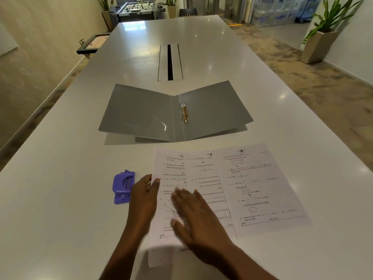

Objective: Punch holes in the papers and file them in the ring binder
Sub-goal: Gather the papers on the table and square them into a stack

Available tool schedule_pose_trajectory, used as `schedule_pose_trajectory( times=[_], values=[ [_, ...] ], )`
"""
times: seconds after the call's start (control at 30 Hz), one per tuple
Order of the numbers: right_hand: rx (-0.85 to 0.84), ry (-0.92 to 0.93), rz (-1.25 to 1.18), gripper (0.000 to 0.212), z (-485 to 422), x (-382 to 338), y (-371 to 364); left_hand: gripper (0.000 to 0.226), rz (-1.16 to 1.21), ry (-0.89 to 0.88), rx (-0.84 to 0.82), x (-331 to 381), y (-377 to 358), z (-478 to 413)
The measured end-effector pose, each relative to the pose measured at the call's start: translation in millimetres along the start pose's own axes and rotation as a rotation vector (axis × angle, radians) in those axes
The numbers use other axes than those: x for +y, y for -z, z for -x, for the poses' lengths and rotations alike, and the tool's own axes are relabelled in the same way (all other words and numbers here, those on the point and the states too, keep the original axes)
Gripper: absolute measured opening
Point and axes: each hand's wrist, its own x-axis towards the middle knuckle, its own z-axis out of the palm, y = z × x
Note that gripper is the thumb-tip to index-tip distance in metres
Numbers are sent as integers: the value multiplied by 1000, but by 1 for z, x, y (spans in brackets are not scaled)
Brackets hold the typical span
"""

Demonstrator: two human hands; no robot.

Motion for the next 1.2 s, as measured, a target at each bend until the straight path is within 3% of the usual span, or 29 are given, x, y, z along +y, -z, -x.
schedule_pose_trajectory(
  times=[0.2, 0.43, 0.63, 1.0, 1.13, 1.2],
  values=[
    [187, -92, 166, 57, -22, 62, 17, 22, 95, 31, 15, 1, 0, 0],
    [118, -67, 258, 58, -33, 76, 17, 19, 179, 76, 25, -1, -12, -7],
    [180, -97, 321, 58, -43, 61, -10, 22, 144, 34, 5, 3, -16, -8],
    [154, -86, 212, 57, -68, 20, -34, 13, 146, 12, 45, 6, -21, -1],
    [114, -87, 76, 60, -68, 7, -26, 38, 14, 2, 5, 3, -22, -3],
    [132, -112, -27, 61, -62, 12, -14, 20, 13, -12, -11, -2, -20, -4]
  ],
)
